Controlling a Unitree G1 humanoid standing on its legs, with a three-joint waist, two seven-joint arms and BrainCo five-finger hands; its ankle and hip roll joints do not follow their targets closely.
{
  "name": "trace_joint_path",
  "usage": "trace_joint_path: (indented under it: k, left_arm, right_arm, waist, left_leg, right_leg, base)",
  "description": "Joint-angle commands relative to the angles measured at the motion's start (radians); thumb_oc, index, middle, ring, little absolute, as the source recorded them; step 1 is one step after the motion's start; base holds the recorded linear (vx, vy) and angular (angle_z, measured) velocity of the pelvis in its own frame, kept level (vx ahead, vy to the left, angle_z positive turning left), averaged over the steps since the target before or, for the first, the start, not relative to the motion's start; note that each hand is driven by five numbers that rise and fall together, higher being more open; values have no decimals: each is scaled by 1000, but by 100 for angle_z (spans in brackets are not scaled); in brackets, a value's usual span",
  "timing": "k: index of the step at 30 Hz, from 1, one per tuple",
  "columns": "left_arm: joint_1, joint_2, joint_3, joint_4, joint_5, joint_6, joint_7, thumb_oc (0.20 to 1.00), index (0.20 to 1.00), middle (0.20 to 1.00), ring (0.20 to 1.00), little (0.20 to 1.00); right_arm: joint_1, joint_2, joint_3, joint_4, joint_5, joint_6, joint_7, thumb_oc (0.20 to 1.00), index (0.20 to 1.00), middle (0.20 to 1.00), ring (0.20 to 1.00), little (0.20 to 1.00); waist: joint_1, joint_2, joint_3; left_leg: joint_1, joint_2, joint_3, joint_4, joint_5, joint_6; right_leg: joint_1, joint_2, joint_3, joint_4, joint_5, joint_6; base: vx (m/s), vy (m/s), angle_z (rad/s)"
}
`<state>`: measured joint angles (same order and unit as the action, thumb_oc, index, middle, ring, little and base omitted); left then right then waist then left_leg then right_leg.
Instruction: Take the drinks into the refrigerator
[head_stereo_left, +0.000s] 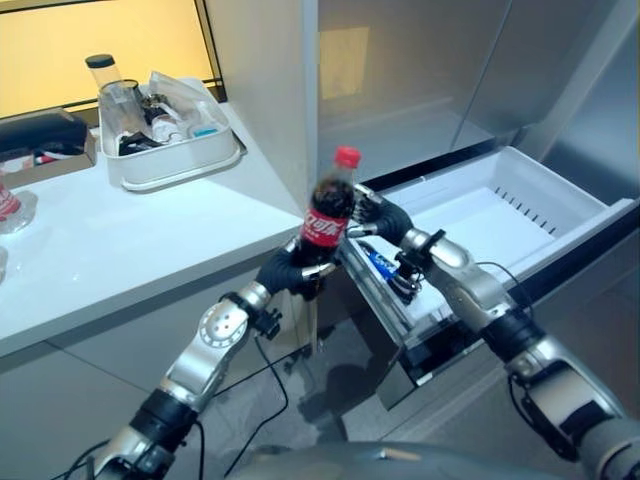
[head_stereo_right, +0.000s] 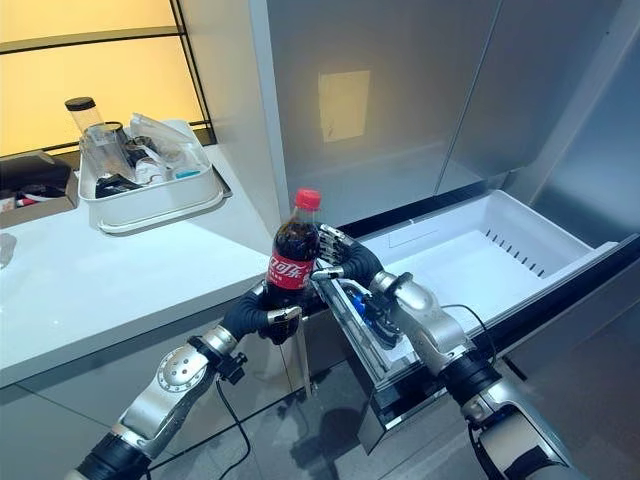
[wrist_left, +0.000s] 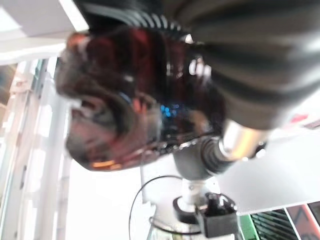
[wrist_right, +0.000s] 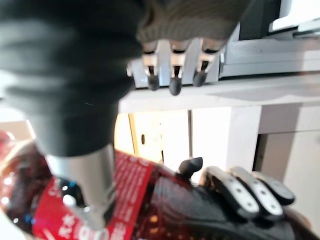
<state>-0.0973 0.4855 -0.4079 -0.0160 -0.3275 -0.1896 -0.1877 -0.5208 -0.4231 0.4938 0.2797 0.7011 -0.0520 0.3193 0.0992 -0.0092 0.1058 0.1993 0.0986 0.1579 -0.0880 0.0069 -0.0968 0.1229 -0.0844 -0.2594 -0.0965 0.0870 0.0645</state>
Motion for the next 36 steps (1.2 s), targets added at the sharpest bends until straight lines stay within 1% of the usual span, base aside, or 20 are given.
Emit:
trace_joint_path:
  k: [1,5,6,7,10,12,15,17,19,20,22,23,25,29,30,32,35,36]
  left_arm:
    - [-219,-51,-108,-68,42,-103,-31,200,200,200,200,200]
    - [-241,-51,-132,-64,55,-101,-33,200,200,200,200,200]
    - [-242,-50,-132,-64,55,-101,-33,200,200,200,200,200]
    - [-247,-55,-146,-58,60,-99,-34,200,200,200,200,200]
    - [-266,-63,-166,-52,66,-94,-33,200,200,200,200,200]
    - [-276,-68,-178,-49,63,-90,-40,200,200,200,200,200]
    - [-279,-64,-176,-64,71,-92,-42,200,200,200,200,200]
    - [-275,-64,-168,-71,70,-93,-41,200,200,200,200,200]
    - [-280,-72,-173,-74,74,-94,-41,200,200,200,200,200]
    - [-280,-71,-172,-75,78,-94,-46,200,200,200,200,200]
    - [-276,-71,-170,-72,79,-95,-49,200,200,200,200,200]
    - [-272,-73,-169,-70,80,-94,-53,200,200,200,200,200]
    - [-256,-69,-163,-64,87,-95,-59,200,200,200,200,200]
    - [-251,-60,-159,-64,93,-98,-67,200,200,200,200,200]
    - [-255,-44,-158,-61,104,-100,-75,200,200,200,200,200]
    - [-252,-42,-155,-56,108,-103,-70,200,200,200,200,200]
    - [-256,-33,-151,-57,118,-106,-67,200,200,200,200,200]
    - [-252,-20,-142,-65,127,-109,-61,200,200,200,200,200]
  right_arm:
    - [-193,110,86,6,-2,-40,-15,1000,1000,1000,1000,1000]
    - [-228,173,97,67,-4,-41,-30,1000,1000,1000,1000,1000]
    - [-230,174,97,69,-4,-41,-30,1000,1000,1000,1000,1000]
    - [-244,213,100,104,0,-39,-42,1000,1000,1000,1000,1000]
    - [-261,258,114,169,-27,-36,-52,1000,1000,1000,1000,1000]
    - [-256,270,129,199,-48,-29,-49,1000,1000,1000,1000,1000]
    - [-240,282,132,217,-35,-24,-43,1000,1000,1000,1000,1000]
    - [-227,297,132,214,4,-15,-33,1000,1000,1000,1000,1000]
    - [-192,343,124,234,137,17,-7,1000,1000,1000,1000,1000]
    - [-194,352,146,219,154,31,21,1000,1000,1000,1000,1000]
    - [-190,348,156,192,177,39,27,1000,1000,1000,1000,1000]
    - [-178,352,162,167,233,64,44,1000,1000,1000,1000,1000]
    - [-162,334,182,102,292,77,73,1000,1000,1000,1000,1000]
    - [-158,301,200,43,304,83,94,1000,1000,1000,1000,1000]
    - [-176,270,221,19,277,88,106,1000,1000,1000,1000,1000]
    - [-183,252,229,-11,286,95,116,1000,1000,1000,1000,1000]
    - [-194,235,233,-34,281,88,111,1000,1000,1000,1000,1000]
    - [-207,216,247,-82,275,95,125,1000,1000,1000,1000,1000]
  waist:
    - [-4,-29,-14]
    - [2,-29,-15]
    - [2,-29,-14]
    - [5,-30,-16]
    - [10,-32,-15]
    - [12,-34,-14]
    - [16,-36,-11]
    - [21,-37,-10]
    - [27,-38,-8]
    - [30,-40,-7]
    - [29,-40,-7]
    - [31,-41,-5]
    - [34,-41,-4]
    - [32,-41,-3]
    - [31,-42,-5]
    - [31,-41,-5]
    - [31,-41,-5]
    - [30,-42,-5]
  left_leg:
    - [-11,-42,-25,1,-41,26]
    - [-12,-43,-27,1,-42,27]
    - [-11,-43,-27,1,-42,27]
    - [-12,-44,-28,1,-41,28]
    - [-17,-45,-32,1,-40,28]
    - [-19,-47,-36,1,-40,30]
    - [-23,-49,-41,1,-39,30]
    - [-26,-49,-44,1,-38,30]
    - [-29,-52,-48,1,-37,30]
    - [-30,-52,-49,1,-37,30]
    - [-30,-52,-49,1,-37,30]
    - [-31,-52,-49,1,-37,30]
    - [-31,-53,-50,1,-36,31]
    - [-31,-54,-50,1,-37,31]
    - [-31,-54,-49,1,-38,31]
    - [-30,-53,-47,1,-37,30]
    - [-28,-53,-47,1,-38,30]
    - [-27,-52,-47,1,-39,29]
  right_leg:
    - [78,-14,-29,16,-59,53]
    - [79,-14,-29,15,-57,53]
    - [79,-14,-29,15,-57,53]
    - [78,-15,-29,14,-57,53]
    - [75,-17,-31,15,-55,54]
    - [73,-18,-33,16,-54,54]
    - [74,-20,-38,17,-54,54]
    - [73,-21,-42,17,-55,54]
    - [73,-21,-44,17,-55,54]
    - [73,-22,-44,16,-55,53]
    - [72,-22,-45,16,-56,53]
    - [72,-22,-46,15,-56,53]
    - [72,-23,-49,15,-56,53]
    - [71,-23,-47,16,-57,53]
    - [70,-22,-46,15,-58,53]
    - [71,-22,-45,16,-58,52]
    - [73,-20,-45,15,-59,52]
    - [71,-19,-43,15,-59,52]
  base:
    - [0,0,0]
    - [0,0,0]
    - [0,0,0]
    - [0,0,0]
    - [0,0,0]
    - [0,0,0]
    - [0,0,0]
    - [0,0,0]
    - [0,0,0]
    - [0,0,0]
    - [0,0,0]
    - [0,0,0]
    - [0,0,0]
    - [0,0,0]
    - [0,0,0]
    - [16,-4,0]
    - [0,0,0]
    - [0,0,0]
